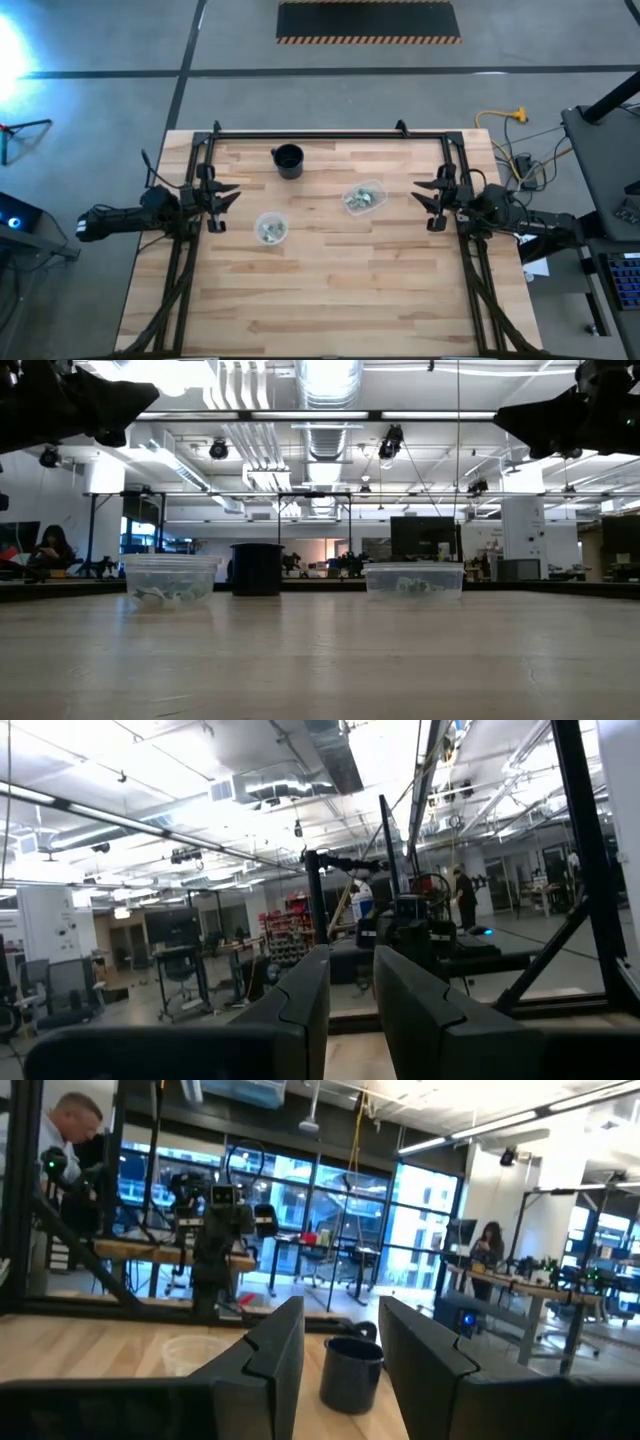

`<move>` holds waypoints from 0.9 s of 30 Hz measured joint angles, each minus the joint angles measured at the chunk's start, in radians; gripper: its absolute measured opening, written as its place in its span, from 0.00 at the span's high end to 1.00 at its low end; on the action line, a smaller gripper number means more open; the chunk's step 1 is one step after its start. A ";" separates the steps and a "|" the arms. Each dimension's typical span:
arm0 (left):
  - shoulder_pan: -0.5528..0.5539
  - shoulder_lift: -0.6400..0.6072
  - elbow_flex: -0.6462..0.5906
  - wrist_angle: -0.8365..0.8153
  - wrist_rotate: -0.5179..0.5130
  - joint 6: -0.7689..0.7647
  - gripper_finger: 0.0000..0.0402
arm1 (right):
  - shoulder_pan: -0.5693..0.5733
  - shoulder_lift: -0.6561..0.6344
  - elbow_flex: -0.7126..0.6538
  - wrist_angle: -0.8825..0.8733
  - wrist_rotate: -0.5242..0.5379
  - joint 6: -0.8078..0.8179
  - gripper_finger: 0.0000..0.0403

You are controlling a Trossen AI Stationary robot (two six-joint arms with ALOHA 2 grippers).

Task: Pick and place items into bin
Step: Return to Home Position

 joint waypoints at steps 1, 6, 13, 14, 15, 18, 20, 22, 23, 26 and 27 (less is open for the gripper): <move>0.000 0.000 0.000 -0.001 -0.002 0.000 0.84 | 0.000 0.000 0.000 -0.007 0.002 0.000 0.70; 0.000 0.006 -0.001 -0.026 -0.004 -0.004 0.84 | 0.000 -0.004 0.000 -0.051 0.002 0.002 0.70; 0.000 0.035 -0.001 -0.022 -0.004 -0.004 0.84 | 0.000 -0.004 0.000 -0.157 0.002 0.031 0.72; 0.000 0.040 -0.001 -0.023 -0.004 -0.004 0.84 | 0.000 -0.003 0.000 -0.163 0.002 0.038 0.72; 0.000 0.044 -0.001 -0.023 -0.005 -0.004 0.84 | 0.000 -0.003 0.000 -0.164 0.001 0.048 0.72; 0.000 0.055 -0.001 -0.022 -0.005 -0.009 0.84 | 0.001 -0.005 0.000 -0.163 -0.046 0.084 0.71; 0.000 0.063 -0.001 -0.022 -0.005 -0.030 0.84 | 0.003 -0.005 0.000 -0.164 -0.113 0.099 0.71; 0.000 0.071 -0.001 -0.022 -0.004 -0.032 0.84 | 0.010 -0.005 0.000 -0.170 -0.182 0.105 0.71; 0.000 0.076 -0.001 -0.022 -0.004 -0.037 0.84 | 0.015 -0.005 0.000 -0.178 -0.198 0.105 0.71; 0.000 0.092 -0.001 -0.022 -0.004 -0.056 0.84 | 0.033 -0.004 0.000 -0.206 -0.169 0.118 0.72; 0.000 0.096 -0.001 -0.022 -0.004 -0.058 0.84 | 0.041 -0.004 0.000 -0.209 -0.153 0.127 0.72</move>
